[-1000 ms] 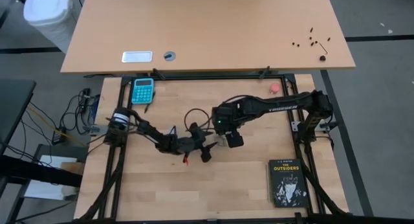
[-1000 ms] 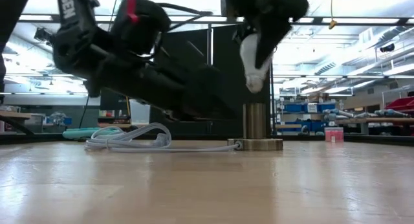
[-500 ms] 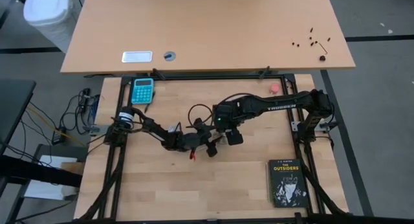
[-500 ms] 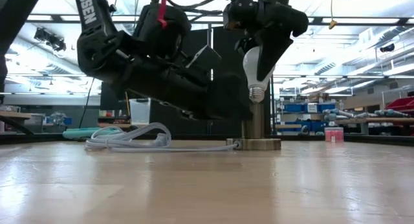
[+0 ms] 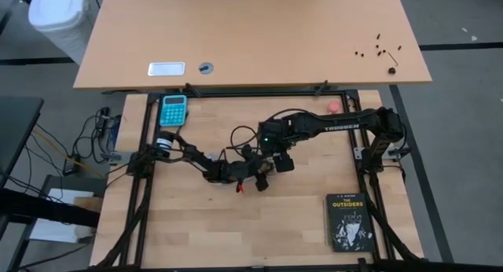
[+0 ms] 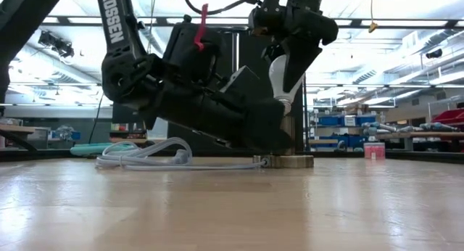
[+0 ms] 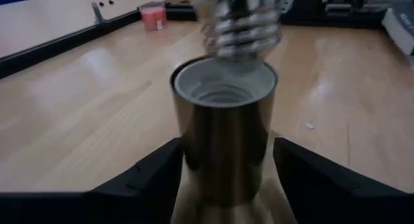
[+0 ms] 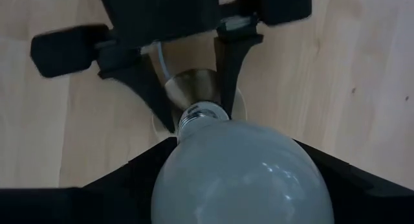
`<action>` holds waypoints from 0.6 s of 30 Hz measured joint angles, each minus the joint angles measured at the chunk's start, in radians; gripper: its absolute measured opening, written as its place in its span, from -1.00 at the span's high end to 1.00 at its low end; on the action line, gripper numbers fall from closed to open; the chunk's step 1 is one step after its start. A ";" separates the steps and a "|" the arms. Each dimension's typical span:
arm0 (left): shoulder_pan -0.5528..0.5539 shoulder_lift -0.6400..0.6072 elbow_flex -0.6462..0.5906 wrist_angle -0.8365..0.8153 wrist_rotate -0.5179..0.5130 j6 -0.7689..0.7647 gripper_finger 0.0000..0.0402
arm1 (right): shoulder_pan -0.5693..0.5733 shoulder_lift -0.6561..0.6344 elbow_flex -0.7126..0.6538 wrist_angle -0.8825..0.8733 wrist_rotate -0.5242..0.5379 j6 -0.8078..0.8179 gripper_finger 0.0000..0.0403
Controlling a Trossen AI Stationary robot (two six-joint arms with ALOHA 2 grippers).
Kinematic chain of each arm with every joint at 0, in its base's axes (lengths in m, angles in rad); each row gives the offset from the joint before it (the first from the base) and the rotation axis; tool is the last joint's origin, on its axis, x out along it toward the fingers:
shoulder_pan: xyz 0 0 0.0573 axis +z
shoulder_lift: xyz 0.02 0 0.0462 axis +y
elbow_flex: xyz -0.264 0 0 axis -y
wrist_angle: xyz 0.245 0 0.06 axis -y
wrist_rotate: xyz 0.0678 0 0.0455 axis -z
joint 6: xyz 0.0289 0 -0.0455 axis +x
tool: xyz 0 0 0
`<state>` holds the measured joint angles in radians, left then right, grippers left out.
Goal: Screw lightbulb
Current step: Insert the lightbulb into the lamp
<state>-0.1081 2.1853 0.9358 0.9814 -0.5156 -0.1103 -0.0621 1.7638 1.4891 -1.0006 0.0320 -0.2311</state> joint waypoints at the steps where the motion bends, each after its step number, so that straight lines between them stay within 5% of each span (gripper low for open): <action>1: 0.000 0.000 -0.001 -0.001 -0.006 0.000 -0.18 | 0.000 0.000 0.000 -0.001 -0.001 0.001 -0.39; 9: 0.003 0.000 -0.003 0.000 -0.008 0.000 0.19 | 0.000 0.000 0.000 0.011 -0.024 0.003 -0.39; 18: 0.002 0.000 -0.003 -0.003 -0.004 -0.011 0.18 | -0.002 0.001 -0.086 0.074 0.025 0.004 -0.39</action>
<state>-0.1057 2.1849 0.9329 0.9780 -0.5199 -0.1208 -0.0639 1.7649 1.4032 -0.9268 0.0565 -0.2273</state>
